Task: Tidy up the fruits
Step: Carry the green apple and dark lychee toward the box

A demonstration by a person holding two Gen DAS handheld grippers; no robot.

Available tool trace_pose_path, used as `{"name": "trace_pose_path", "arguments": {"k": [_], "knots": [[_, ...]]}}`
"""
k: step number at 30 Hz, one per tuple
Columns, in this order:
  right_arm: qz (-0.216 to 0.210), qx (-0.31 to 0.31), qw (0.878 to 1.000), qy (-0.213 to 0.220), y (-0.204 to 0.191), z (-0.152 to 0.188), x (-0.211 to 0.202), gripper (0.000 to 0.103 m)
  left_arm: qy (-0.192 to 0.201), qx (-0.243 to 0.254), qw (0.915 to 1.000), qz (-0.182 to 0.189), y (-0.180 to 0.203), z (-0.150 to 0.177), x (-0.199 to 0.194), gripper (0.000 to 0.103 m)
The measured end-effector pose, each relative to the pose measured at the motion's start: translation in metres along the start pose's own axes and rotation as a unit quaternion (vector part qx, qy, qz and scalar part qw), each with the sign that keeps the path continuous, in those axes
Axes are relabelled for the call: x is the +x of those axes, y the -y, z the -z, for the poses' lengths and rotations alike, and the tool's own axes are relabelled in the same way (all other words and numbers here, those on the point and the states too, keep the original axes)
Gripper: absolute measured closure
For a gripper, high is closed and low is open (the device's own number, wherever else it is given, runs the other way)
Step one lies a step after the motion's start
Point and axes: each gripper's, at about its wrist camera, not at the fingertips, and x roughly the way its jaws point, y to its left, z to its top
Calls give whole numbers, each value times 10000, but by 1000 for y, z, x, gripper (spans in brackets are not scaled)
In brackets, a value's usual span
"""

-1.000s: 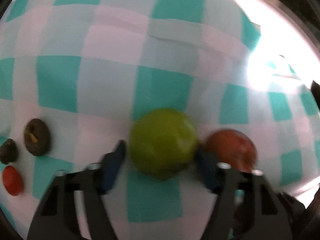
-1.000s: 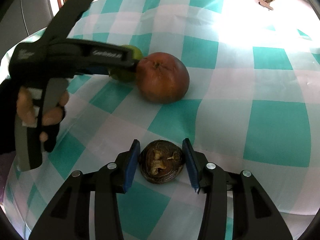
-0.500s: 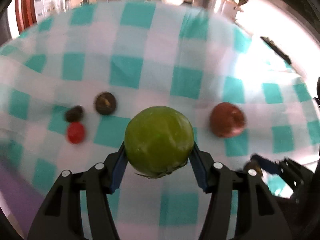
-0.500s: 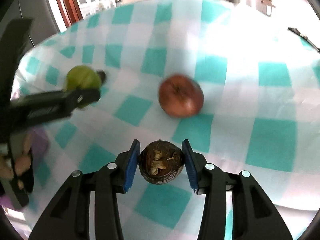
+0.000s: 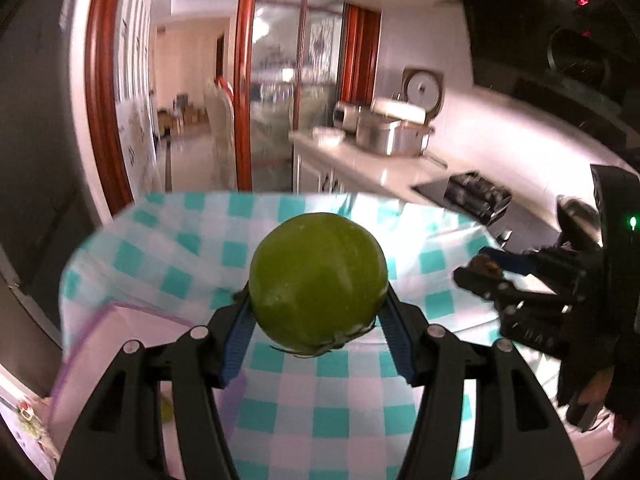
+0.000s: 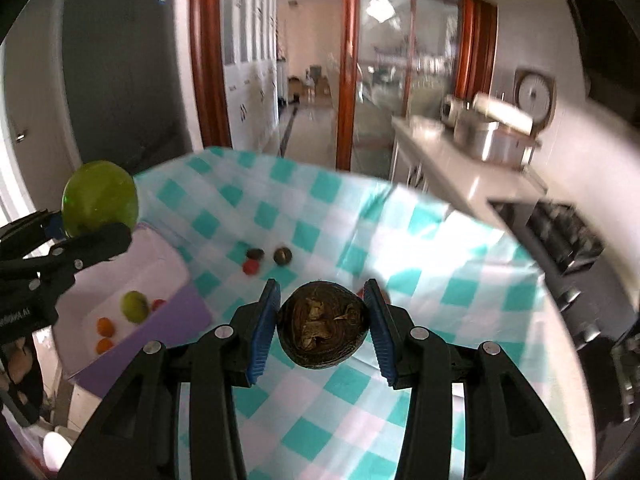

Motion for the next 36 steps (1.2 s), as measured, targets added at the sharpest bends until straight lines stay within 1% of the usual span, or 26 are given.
{"name": "trace_pose_path", "arguments": {"k": [1,2,5,7,11,14,19,23,27,31,34,36], "knots": [[11,-31,10000,61,-3,0,-13,60,82,19,10000,0,-1,0,-17,44],[20,-74,9998,160,-7,2,-36,60,187,59,9998,-3,-2,2,-38,44],[41,-133,9994,320,-14,13,-80,60,397,106,9992,-23,-6,12,-83,44],[102,-215,9989,416,-20,23,-109,60,458,97,9989,-25,-9,20,-101,44],[219,-249,9982,503,-24,43,-142,60,534,165,9984,-46,-19,46,-140,44],[260,-31,9978,601,-20,56,-158,60,462,138,9988,-55,-27,63,-151,44],[431,137,9965,704,-16,69,-170,60,347,-139,9992,-108,-48,89,-156,44],[477,243,9971,547,-15,79,-163,60,332,-346,9986,-233,-66,102,-157,44],[403,267,9985,268,-19,83,-140,60,203,-639,9971,-360,-84,115,-149,44],[196,127,9997,-61,-28,78,-108,60,-87,-886,9949,-472,-99,127,-134,44],[-54,-115,9992,-380,-43,68,-72,60,-269,-1064,9921,-604,-109,138,-121,44],[-313,-431,9966,-634,-60,60,-39,60,-434,-1292,9881,-716,-118,146,-109,44]]}}
